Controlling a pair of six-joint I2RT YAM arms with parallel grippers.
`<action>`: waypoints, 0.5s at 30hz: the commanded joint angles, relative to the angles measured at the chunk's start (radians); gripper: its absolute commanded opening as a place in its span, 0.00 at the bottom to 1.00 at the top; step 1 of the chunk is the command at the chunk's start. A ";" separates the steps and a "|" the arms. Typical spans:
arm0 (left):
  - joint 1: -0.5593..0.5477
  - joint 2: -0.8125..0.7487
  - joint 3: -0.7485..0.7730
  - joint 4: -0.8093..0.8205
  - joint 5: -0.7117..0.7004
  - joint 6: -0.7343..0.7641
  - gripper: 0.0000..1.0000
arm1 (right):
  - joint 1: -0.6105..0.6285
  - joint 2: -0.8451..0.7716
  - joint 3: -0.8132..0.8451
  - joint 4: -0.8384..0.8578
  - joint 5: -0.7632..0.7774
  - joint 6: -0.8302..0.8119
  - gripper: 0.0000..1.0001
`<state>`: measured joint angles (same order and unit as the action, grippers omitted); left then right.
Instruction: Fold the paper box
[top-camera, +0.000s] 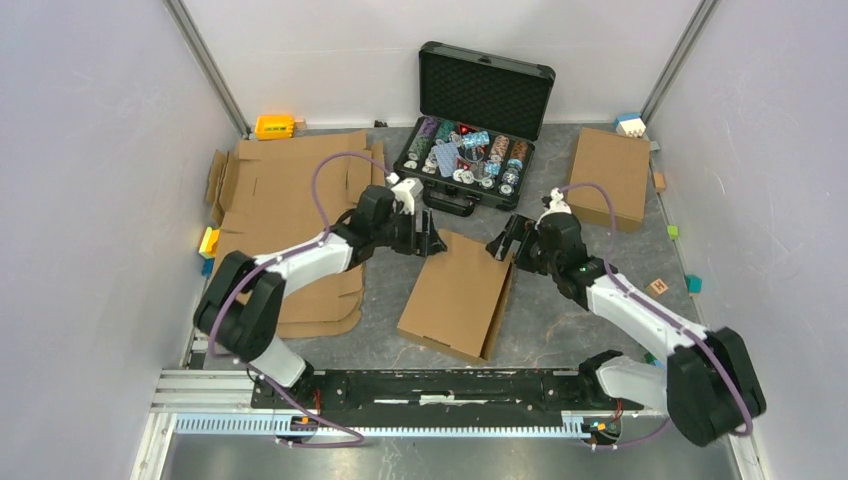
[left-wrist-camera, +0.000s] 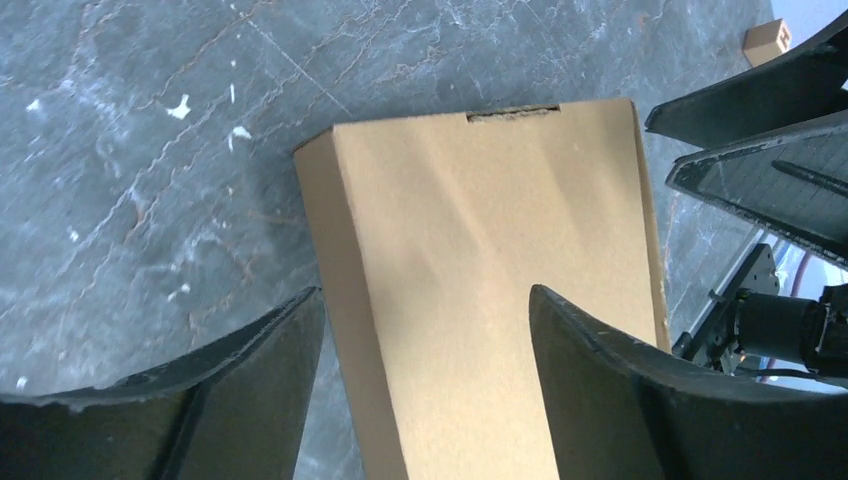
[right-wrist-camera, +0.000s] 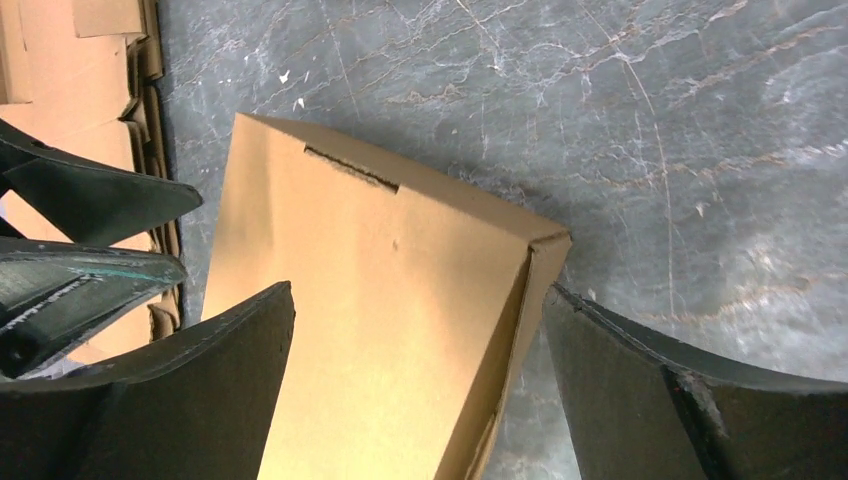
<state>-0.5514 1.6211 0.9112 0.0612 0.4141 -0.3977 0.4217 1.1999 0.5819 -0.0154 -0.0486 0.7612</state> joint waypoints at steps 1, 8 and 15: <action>0.007 -0.153 -0.074 0.022 -0.103 -0.039 0.84 | -0.002 -0.132 -0.021 -0.157 0.042 -0.049 0.98; 0.005 -0.345 -0.241 -0.022 -0.108 -0.074 0.83 | 0.002 -0.301 -0.155 -0.280 -0.035 -0.007 0.98; -0.032 -0.520 -0.431 -0.011 -0.075 -0.149 0.81 | 0.050 -0.543 -0.303 -0.284 -0.171 0.133 0.98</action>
<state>-0.5564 1.1751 0.5461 0.0410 0.3191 -0.4702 0.4393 0.7589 0.3164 -0.2890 -0.1421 0.8017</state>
